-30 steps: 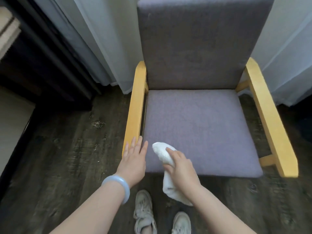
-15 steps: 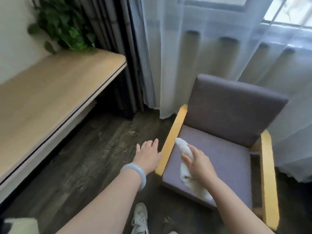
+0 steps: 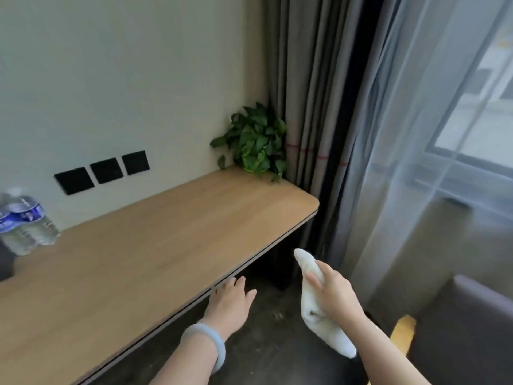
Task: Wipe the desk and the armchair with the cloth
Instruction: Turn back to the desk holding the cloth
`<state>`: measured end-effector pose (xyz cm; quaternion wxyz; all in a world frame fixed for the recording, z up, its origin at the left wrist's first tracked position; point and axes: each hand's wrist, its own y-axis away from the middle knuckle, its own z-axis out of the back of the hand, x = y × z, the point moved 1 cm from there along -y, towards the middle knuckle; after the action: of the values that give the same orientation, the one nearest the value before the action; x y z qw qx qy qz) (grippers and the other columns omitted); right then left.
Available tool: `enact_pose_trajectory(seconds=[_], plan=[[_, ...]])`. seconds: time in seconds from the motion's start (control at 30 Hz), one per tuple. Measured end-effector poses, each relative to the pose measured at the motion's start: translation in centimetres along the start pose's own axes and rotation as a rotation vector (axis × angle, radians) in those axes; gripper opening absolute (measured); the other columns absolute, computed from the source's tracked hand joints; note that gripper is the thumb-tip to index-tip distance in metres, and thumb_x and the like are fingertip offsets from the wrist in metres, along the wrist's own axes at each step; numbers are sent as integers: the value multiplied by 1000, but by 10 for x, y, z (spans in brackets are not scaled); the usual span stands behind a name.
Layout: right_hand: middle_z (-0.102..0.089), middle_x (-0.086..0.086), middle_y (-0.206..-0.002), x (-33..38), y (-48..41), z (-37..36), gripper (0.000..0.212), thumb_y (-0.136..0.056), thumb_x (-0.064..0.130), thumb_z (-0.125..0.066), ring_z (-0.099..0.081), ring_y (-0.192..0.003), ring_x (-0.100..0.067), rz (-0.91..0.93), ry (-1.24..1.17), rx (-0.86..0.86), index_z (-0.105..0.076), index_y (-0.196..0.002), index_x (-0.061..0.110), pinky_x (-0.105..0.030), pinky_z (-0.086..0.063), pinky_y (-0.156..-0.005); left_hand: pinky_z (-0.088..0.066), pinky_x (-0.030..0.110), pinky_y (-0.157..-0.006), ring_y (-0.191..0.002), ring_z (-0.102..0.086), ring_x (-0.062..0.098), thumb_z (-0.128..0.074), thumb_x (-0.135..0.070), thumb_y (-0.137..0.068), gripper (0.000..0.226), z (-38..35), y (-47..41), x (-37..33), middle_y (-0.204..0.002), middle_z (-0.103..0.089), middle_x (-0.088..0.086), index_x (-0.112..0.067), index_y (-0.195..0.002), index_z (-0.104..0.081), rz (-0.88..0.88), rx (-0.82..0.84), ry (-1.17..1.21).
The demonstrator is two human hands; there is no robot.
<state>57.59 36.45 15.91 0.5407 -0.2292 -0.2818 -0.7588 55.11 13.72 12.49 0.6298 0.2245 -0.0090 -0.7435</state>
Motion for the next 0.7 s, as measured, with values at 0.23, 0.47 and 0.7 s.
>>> enact_pose_trajectory(seconds=[0.23, 0.47, 0.7], plan=[[-42, 3, -133, 117, -125, -43, 58, -83, 23, -56, -52, -103, -21, 345, 461, 70, -32, -136, 28, -29, -49, -79, -36, 39, -100, -121, -48, 30, -25, -47, -103, 49, 98, -97, 72, -131, -50, 9, -13, -130, -47, 117, -183, -79], [-49, 3, -138, 184, -232, -90, 51, -94, 41, -51, -50, -118, -21, 422, 180, 134, -38, -141, 29, -29, -42, -94, -37, 37, -100, -120, -50, 28, -24, -50, -102, 49, 138, -184, 117, -127, -53, 8, -16, -127, -48, 224, -259, -81], [-57, -3, -114, 239, -380, -126, 43, -97, 50, -35, -55, -97, -23, 423, 112, 272, -40, -136, 33, -33, -41, -74, -38, 35, -97, -118, -51, 26, -23, -50, -102, 49, 170, -292, 137, -125, -53, 7, -15, -122, -49, 349, -292, -61]])
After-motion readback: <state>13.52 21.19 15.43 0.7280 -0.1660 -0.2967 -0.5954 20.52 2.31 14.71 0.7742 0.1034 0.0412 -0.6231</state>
